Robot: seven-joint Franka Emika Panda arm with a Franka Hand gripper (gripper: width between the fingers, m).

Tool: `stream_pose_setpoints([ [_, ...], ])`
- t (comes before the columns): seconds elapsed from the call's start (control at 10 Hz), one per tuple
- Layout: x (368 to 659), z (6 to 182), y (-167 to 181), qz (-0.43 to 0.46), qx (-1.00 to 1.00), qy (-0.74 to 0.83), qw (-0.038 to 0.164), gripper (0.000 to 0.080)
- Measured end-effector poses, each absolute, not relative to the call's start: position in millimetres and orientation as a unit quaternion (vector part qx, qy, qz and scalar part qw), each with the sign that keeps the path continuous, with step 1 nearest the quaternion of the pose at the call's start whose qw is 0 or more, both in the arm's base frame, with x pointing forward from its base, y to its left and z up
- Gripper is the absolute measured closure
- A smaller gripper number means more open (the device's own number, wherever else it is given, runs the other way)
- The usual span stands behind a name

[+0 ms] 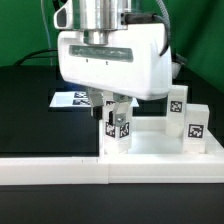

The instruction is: Assemble square table

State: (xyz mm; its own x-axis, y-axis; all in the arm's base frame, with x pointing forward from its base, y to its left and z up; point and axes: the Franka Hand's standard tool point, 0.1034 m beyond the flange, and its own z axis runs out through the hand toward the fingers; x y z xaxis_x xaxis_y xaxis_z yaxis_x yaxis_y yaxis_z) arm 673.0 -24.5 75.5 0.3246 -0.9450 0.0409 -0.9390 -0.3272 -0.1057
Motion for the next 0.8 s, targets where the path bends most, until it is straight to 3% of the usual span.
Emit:
stream_pose_setpoints([
  [0.5,663,72.9,-26,0.014,-0.575,0.813,0.094,0.0506],
  [0.8,661,72.6,-27,0.022,-0.508,0.856,0.088,0.0506],
])
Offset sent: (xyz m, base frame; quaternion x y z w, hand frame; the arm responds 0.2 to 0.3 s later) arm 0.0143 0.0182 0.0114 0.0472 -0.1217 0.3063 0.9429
